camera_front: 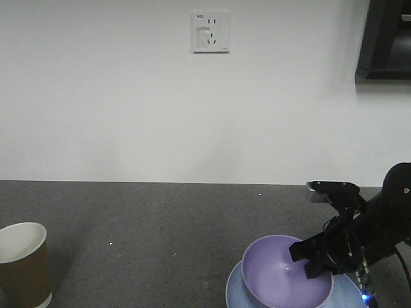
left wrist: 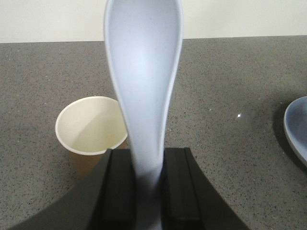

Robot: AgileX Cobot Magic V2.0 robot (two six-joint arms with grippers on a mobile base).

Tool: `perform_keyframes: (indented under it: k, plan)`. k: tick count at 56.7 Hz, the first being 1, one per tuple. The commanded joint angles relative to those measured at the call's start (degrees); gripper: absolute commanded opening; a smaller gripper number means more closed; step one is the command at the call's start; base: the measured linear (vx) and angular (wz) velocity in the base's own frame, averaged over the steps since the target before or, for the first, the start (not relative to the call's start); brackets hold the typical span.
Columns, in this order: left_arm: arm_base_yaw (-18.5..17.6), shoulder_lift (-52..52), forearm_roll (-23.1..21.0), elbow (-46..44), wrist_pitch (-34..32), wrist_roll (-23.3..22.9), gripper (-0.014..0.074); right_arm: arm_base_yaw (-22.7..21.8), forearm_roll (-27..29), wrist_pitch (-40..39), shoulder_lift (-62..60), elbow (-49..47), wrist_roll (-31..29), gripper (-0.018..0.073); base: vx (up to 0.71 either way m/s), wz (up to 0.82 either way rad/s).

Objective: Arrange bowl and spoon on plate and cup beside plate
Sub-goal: 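Lower the lavender bowl onto the blue plate and open the right gripper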

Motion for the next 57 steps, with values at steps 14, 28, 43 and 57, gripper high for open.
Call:
perform_keyframes:
  k: [14, 28, 43, 57]
  plan:
    - [-0.31, -0.15, -1.25, -1.67, -2.71, -0.37, -0.0003, -0.04, 1.26, -4.2, 0.6, -2.02, 0.06, 0.0007, 0.0, 0.0]
    - [-0.31, -0.15, -1.25, -1.67, -2.31, -0.37, -0.0003, -0.04, 1.26, -3.86, 0.6, -2.02, -0.06, 0.0157, 0.0, 0.0]
    - [-0.31, -0.15, -1.25, -1.67, -2.14, -0.37, -0.0003, -0.04, 1.31, -3.45, 0.6, -2.02, 0.13, 0.0456, 0.0, 0.0]
    - [-0.31, -0.15, -1.25, -1.67, -2.03, 0.06, -0.0003, -0.04, -0.48, -5.55, -3.5, -2.1, 0.13, 0.0596, 0.0, 0.0]
